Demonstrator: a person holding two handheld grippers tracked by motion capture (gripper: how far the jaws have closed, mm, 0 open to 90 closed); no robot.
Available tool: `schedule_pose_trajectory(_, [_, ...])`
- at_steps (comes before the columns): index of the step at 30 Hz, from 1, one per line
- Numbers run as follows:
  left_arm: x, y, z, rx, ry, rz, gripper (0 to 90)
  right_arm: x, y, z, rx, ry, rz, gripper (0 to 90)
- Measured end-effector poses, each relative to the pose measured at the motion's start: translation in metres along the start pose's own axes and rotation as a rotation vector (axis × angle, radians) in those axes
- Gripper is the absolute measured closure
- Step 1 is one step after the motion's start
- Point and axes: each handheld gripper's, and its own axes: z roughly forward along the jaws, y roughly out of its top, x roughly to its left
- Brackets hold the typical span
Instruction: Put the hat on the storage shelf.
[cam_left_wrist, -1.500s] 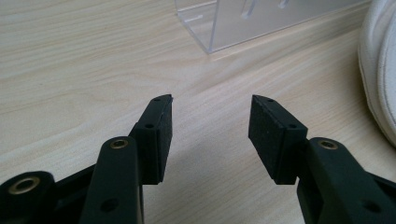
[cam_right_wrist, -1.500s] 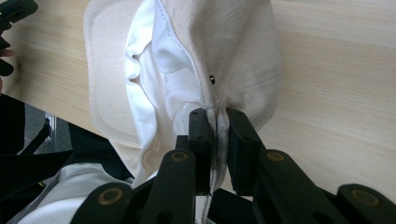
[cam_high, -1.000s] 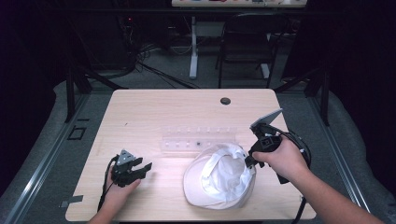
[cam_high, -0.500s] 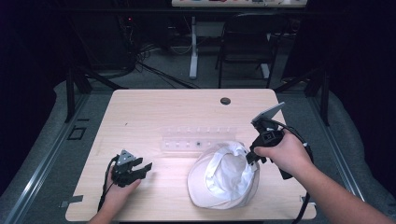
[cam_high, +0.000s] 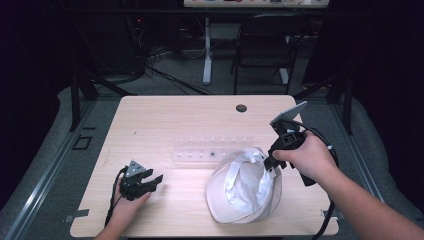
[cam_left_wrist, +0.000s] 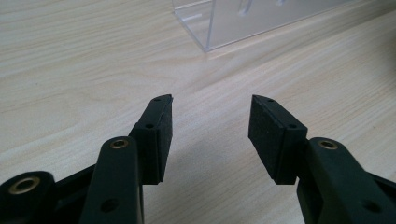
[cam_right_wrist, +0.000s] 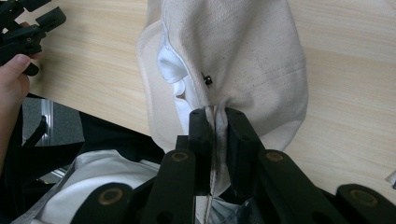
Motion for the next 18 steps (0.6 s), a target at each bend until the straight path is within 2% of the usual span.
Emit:
schedule_pose_trajectory(7, [0.0, 0.0, 0.0, -0.002, 0.0, -0.006, 50.3, 0.005, 0.003, -0.006, 0.006, -0.004, -0.002, 82.1])
schedule_pose_trajectory(9, [0.0, 0.0, 0.0, -0.001, 0.0, -0.003, 50.3, 0.006, 0.004, -0.009, 0.022, -0.002, -0.015, 82.1])
schedule_pose_trajectory(15, [-0.001, 0.0, 0.0, -0.01, 0.002, -0.006, 50.3, 0.009, 0.005, -0.013, 0.012, 0.034, 0.016, 82.1])
schedule_pose_trajectory(18, [-0.001, 0.0, 0.001, -0.009, 0.002, -0.008, 50.3, 0.007, 0.007, -0.018, 0.026, 0.058, 0.011, 82.2])
